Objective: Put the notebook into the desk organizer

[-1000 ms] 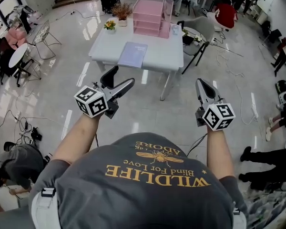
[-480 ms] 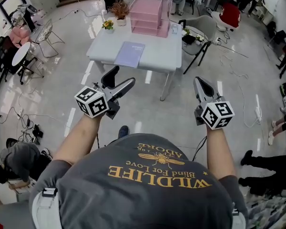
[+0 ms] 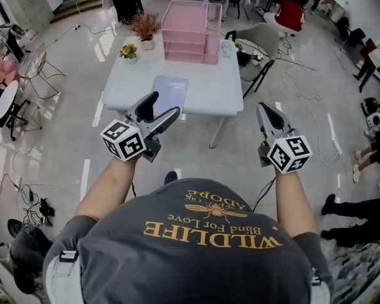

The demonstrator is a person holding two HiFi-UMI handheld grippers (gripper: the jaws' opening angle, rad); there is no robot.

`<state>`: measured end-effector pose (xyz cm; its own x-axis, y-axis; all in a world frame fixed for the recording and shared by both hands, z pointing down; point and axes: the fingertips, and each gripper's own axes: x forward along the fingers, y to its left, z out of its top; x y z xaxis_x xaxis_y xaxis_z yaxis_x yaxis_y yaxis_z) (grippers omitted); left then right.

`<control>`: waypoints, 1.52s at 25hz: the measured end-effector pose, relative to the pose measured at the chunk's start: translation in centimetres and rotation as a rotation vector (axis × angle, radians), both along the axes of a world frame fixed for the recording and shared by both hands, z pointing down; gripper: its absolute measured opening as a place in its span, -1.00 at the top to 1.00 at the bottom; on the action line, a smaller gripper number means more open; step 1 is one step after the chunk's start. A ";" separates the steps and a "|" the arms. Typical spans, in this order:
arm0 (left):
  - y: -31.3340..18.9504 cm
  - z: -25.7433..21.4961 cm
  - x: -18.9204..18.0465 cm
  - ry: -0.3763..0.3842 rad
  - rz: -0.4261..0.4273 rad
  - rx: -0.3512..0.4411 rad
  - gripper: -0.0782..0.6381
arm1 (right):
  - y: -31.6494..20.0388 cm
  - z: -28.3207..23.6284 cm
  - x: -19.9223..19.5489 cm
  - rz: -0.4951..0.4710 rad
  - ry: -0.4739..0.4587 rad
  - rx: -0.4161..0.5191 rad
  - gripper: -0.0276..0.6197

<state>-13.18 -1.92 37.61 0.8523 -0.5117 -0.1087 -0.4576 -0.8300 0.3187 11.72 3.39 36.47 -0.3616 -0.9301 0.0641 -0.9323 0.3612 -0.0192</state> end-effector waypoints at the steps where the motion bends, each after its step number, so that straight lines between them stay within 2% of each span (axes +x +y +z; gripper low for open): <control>1: -2.1 0.0 -0.3 -0.002 0.017 -0.003 -0.36 | -1.8 -0.2 -0.6 0.011 0.001 0.001 0.91; 9: -14.3 -0.2 -1.8 -0.021 0.111 -0.017 -0.36 | -13.5 -1.8 -3.2 0.072 0.000 0.011 0.91; 14: -18.7 0.5 -1.7 -0.018 0.130 -0.043 -0.36 | -18.4 -1.8 -3.1 0.084 0.001 -0.002 0.91; 19: -21.9 1.0 -0.7 -0.016 0.107 -0.074 -0.36 | -21.8 -1.7 -1.6 0.069 0.003 -0.022 0.91; 24: -24.0 2.3 2.5 -0.032 0.044 -0.094 -0.36 | -24.8 -0.5 2.6 0.019 -0.024 -0.028 0.91; 29: -24.9 3.0 7.4 -0.043 -0.093 -0.094 -0.36 | -28.1 0.6 8.1 -0.100 -0.050 -0.008 0.91; 33: -25.8 1.7 11.2 -0.048 -0.189 -0.099 -0.36 | -31.7 -0.5 12.0 -0.175 -0.025 -0.013 0.91; 36: -26.7 1.0 12.4 -0.068 -0.221 -0.084 -0.36 | -33.5 -0.7 13.4 -0.191 -0.039 -0.004 0.91; 38: -27.4 0.8 13.1 -0.087 -0.209 -0.069 -0.36 | -34.3 -0.3 13.7 -0.190 -0.042 -0.002 0.91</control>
